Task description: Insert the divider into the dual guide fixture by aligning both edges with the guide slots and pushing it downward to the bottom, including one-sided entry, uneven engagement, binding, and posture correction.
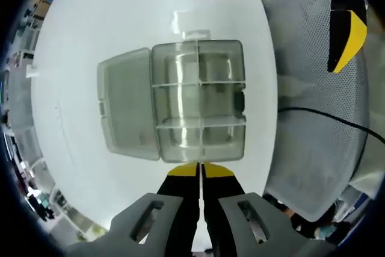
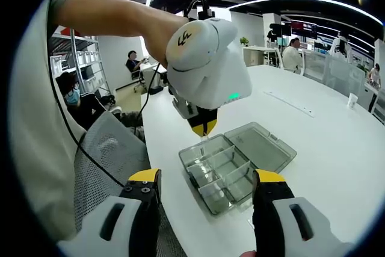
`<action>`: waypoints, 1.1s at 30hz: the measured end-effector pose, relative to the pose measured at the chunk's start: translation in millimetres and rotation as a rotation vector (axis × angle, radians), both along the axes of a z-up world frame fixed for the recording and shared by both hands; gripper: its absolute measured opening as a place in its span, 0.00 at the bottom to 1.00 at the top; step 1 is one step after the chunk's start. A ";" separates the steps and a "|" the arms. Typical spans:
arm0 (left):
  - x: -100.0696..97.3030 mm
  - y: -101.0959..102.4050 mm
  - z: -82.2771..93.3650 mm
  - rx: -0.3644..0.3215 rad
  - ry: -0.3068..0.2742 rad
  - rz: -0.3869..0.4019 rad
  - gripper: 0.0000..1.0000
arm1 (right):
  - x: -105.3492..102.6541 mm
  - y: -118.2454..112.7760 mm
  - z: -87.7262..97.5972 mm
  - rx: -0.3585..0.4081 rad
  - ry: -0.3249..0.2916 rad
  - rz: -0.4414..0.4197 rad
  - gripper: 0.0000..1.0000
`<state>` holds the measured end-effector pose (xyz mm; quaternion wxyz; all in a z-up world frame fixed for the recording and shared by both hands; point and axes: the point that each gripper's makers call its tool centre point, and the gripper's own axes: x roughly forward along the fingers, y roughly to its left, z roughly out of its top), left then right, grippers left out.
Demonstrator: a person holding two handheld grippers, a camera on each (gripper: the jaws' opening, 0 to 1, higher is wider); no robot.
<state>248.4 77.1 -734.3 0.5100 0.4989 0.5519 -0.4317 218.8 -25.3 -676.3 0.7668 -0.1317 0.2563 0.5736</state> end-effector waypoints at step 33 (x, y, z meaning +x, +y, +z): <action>-1.8 -2.0 2.2 0.015 0.006 0.009 0.00 | 0.3 0.5 0.7 0.003 0.000 0.000 0.59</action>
